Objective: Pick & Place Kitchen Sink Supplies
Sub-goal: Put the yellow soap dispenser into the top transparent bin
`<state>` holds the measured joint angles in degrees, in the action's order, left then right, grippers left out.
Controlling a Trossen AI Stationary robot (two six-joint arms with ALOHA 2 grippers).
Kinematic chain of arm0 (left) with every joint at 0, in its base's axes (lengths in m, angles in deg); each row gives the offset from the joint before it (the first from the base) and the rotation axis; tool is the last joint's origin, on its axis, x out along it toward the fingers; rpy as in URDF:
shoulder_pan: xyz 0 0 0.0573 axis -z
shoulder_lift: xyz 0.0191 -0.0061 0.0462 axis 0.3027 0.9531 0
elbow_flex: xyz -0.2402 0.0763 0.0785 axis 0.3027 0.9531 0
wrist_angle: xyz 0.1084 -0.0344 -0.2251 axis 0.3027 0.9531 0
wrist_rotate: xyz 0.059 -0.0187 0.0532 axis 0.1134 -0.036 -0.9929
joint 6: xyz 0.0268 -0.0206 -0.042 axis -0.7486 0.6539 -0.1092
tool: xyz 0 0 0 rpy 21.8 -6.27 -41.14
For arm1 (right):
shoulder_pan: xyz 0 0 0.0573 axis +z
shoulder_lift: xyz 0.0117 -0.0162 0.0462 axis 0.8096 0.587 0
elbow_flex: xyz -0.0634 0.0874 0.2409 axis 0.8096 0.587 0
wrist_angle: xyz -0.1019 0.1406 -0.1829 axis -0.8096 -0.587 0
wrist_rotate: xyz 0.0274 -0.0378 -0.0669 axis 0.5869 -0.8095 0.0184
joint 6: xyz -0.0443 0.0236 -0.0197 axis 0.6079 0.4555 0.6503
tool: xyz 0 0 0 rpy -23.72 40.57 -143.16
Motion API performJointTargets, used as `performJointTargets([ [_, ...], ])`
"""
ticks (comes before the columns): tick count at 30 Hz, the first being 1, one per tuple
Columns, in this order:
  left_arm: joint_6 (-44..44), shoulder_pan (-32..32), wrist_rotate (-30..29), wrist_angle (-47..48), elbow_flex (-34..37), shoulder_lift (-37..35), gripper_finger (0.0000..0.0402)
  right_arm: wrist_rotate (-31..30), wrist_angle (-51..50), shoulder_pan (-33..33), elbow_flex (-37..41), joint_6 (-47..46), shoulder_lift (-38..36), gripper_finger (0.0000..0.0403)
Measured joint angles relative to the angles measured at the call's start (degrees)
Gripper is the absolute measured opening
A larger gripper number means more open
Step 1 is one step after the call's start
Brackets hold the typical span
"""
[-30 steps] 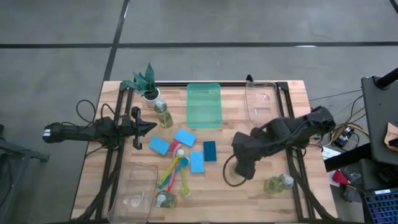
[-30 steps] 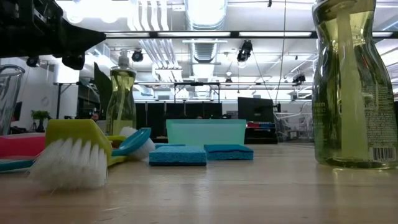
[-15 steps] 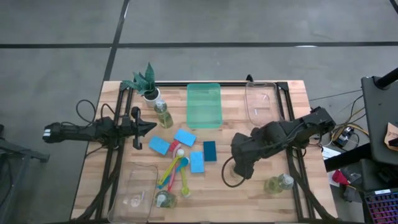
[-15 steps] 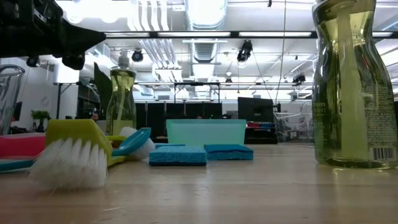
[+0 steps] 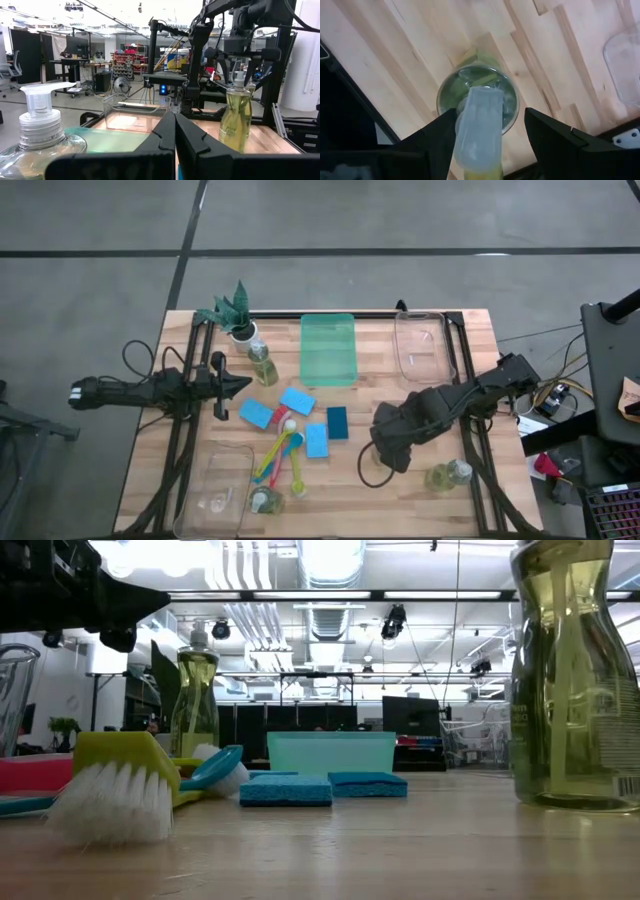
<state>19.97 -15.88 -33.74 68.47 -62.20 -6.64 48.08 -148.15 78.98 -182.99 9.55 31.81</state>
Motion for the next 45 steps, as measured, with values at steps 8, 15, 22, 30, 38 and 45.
performJointTargets([
  [8,0.01,0.02,0.0,0.0,0.0,0.0,0.0003,0.02,0.28,0.09,0.67,-0.07,0.0,0.0204],
  [15,0.02,0.02,0.0,-0.01,0.01,-0.01,0.0003,-0.02,0.52,0.09,0.65,-0.02,0.0,0.015],
  [22,0.0,0.02,-0.02,0.0,0.01,0.0,0.0003,-0.12,0.63,0.09,0.58,0.25,0.0,0.0106],
  [30,0.02,0.02,-0.02,0.0,0.0,0.0,0.0003,-0.11,0.58,-0.04,0.58,0.5,-0.07,0.0108],
  [38,0.02,0.02,-0.02,-0.02,0.0,-0.02,0.0003,-0.2,-0.11,-1.16,-1.15,0.99,-0.77,0.0108],
  [45,0.02,0.0,-0.01,-0.02,0.0,-0.02,0.0003,-0.47,-0.45,-3.35,-4.09,1.76,-1.84,0.0108],
])
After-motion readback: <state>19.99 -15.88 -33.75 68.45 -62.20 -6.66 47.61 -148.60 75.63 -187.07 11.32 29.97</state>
